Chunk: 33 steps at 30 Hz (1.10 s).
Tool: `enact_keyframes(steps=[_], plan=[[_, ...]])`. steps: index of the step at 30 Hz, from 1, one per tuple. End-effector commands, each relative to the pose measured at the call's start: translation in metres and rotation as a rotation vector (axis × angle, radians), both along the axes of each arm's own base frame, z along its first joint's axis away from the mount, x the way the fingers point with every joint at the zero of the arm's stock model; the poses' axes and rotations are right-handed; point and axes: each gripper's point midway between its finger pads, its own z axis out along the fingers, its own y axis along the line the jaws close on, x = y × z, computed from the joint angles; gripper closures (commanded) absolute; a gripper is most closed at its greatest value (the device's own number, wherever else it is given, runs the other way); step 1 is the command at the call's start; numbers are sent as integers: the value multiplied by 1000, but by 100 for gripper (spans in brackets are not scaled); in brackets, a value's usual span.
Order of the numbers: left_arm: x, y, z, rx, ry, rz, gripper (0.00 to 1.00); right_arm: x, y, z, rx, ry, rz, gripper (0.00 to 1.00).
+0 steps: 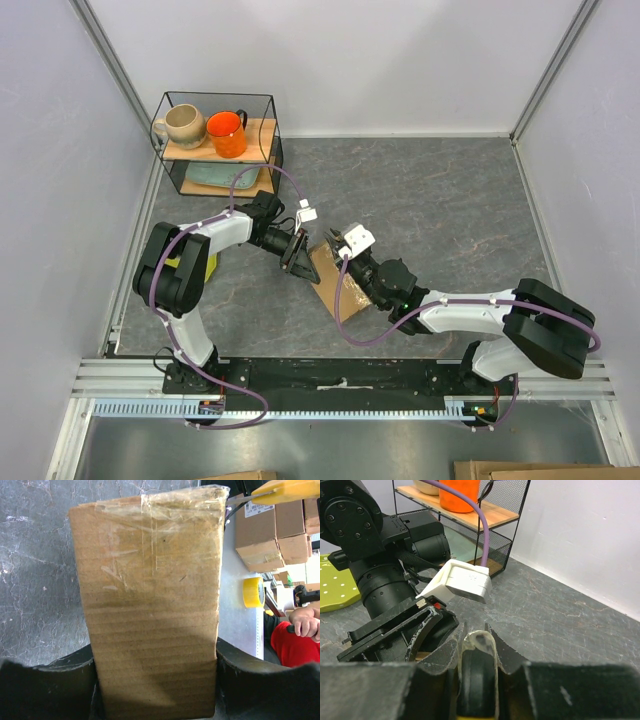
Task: Unpack the express box
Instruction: Cut the express box at the center of the board.
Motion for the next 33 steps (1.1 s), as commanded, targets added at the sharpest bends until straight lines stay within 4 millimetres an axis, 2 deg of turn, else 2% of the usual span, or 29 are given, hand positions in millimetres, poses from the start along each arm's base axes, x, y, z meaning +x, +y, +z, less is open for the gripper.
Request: enact_keyframes(steps=[1, 11, 26, 33], plan=[[9, 0, -4, 5, -80, -4, 98, 2, -3, 8, 18, -10, -2, 100], [9, 1, -6, 10, -75, -5, 98, 2, -7, -2, -11, 1, -15, 100], [10, 1, -4, 9, -65, 0, 98, -6, -30, -50, -84, 95, -74, 100], [19, 4, -7, 36, -53, 46, 98, -20, -30, -70, -102, 150, -76, 100]])
